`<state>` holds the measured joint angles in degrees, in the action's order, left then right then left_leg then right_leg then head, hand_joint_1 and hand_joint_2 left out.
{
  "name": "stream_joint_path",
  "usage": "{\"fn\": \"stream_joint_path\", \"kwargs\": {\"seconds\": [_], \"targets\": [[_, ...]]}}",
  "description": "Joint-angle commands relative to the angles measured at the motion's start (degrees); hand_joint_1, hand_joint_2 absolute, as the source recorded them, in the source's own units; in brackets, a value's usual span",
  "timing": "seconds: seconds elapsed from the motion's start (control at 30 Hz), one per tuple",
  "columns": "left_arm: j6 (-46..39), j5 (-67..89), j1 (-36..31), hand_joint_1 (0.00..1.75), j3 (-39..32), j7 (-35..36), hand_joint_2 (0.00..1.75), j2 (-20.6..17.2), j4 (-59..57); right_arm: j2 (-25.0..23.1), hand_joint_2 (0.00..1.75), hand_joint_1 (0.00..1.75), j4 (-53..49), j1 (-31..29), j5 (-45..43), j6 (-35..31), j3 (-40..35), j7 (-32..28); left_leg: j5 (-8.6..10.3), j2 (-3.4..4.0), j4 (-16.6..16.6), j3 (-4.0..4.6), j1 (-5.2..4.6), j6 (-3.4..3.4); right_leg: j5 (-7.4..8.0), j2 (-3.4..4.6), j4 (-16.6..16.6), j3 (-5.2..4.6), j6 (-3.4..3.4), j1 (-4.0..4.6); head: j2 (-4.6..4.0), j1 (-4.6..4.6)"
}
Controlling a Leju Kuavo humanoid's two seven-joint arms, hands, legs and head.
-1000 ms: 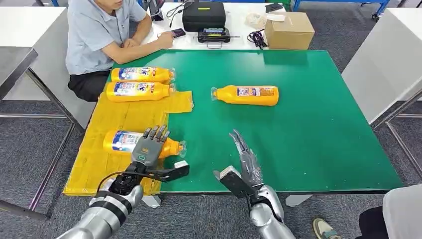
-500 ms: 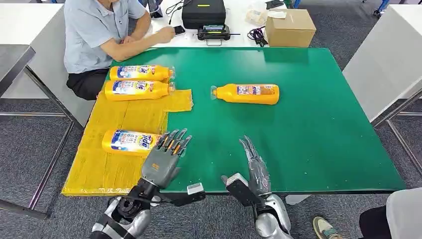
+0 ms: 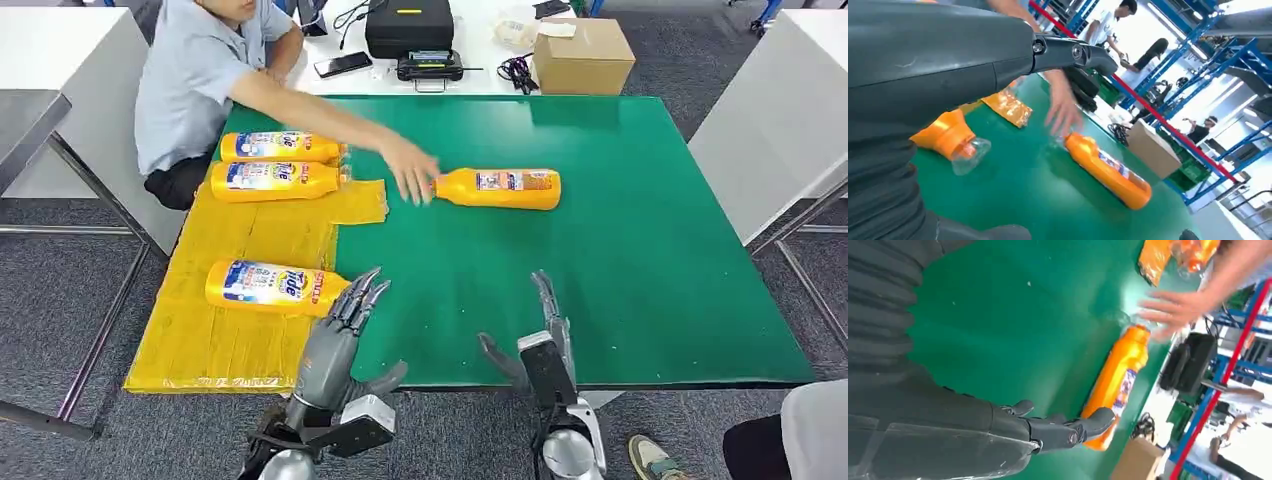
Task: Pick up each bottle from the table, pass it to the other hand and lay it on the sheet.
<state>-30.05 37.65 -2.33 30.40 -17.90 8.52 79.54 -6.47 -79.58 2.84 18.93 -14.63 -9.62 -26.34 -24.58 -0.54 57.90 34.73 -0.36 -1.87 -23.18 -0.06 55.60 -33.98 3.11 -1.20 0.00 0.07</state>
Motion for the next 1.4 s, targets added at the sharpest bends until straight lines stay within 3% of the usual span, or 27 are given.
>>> {"fn": "stream_joint_path", "kwargs": {"seconds": [0.03,0.1,0.17,0.27,0.53,0.57,0.8,0.97,1.17,1.4], "targets": [[5.51,-19.71,2.76,0.0,0.39,-5.41,0.0,1.65,0.57,7.8,1.75,0.0,-5.87,3.2,11.85,-2.58,-2.7,5.35,-0.12,-0.04,0.01,-0.21,0.06,0.11,-0.13,-0.09,-0.01,0.25,-0.14,0.08,0.0,0.02],[7.12,-24.2,3.23,0.0,1.16,-5.99,0.0,1.17,0.58,8.05,1.75,0.0,-4.51,3.78,11.55,-3.61,0.41,3.23,-0.16,-0.09,0.01,-0.26,0.09,0.09,-0.16,-0.13,-0.07,0.33,-0.12,0.1,0.0,0.0],[6.54,-26.03,3.69,0.0,1.32,-6.25,0.0,1.31,0.54,9.42,1.75,0.0,-3.13,4.23,19.77,-7.67,1.37,5.16,-0.12,-0.04,-0.04,-0.28,0.06,0.08,-0.12,-0.09,-0.11,0.34,-0.11,0.07,0.0,0.0],[3.44,-25.62,3.93,0.0,1.43,-9.44,0.0,1.4,1.54,12.82,1.75,0.0,-2.91,5.44,23.98,-5.4,0.45,7.77,-0.09,-0.13,-0.01,-0.14,0.04,0.05,-0.1,-0.14,-0.08,0.24,-0.09,0.05,0.0,0.02],[4.99,-31.37,4.2,0.0,-0.58,-9.56,0.0,1.59,4.76,13.7,1.75,0.0,-1.09,3.9,28.42,-6.07,-0.73,10.77,-0.11,0.07,0.0,-0.07,0.01,0.0,-0.03,0.02,-0.04,0.08,-0.08,0.03,0.0,0.0],[5.03,-31.92,4.2,0.0,-0.8,-9.35,1.75,1.65,4.82,13.63,1.75,0.0,-0.67,3.61,28.49,-6.19,-0.77,10.92,-0.15,0.07,0.02,-0.14,0.03,0.04,-0.07,0.01,-0.03,0.16,-0.12,0.06,0.0,0.0],[4.95,-31.32,2.91,0.0,2.48,-10.59,1.75,0.82,1.36,15.53,1.75,0.0,8.86,-3.07,29.96,-4.5,-1.07,13.67,-0.15,0.23,-0.08,-0.31,0.06,0.02,-0.01,0.17,-0.16,0.32,-0.11,0.08,0.0,0.0],[5.77,-30.79,2.46,0.0,3.23,-10.3,1.75,0.19,1.8,15.68,1.75,0.0,9.69,-4.46,30.33,-3.97,-1.38,13.44,-0.12,0.13,-0.06,-0.24,0.03,0.03,-0.02,0.07,-0.14,0.27,-0.12,0.06,0.0,0.02],[6.14,-27.74,-0.41,0.0,5.39,-9.35,1.75,0.28,-0.79,14.6,1.75,0.0,21.42,-15.27,29.72,-1.59,-2.94,12.5,-0.11,0.34,-0.05,-0.2,0.01,0.04,0.05,0.26,-0.09,0.17,-0.11,0.04,0.0,-0.02],[6.11,-27.71,-0.38,0.0,5.41,-9.34,1.75,0.27,-0.82,14.57,1.75,0.0,21.51,-14.93,29.73,-1.97,-2.96,12.3,-0.03,0.08,-0.06,-0.13,-0.02,-0.03,0.02,0.04,-0.07,0.13,-0.04,0.0,0.0,0.0]]}}
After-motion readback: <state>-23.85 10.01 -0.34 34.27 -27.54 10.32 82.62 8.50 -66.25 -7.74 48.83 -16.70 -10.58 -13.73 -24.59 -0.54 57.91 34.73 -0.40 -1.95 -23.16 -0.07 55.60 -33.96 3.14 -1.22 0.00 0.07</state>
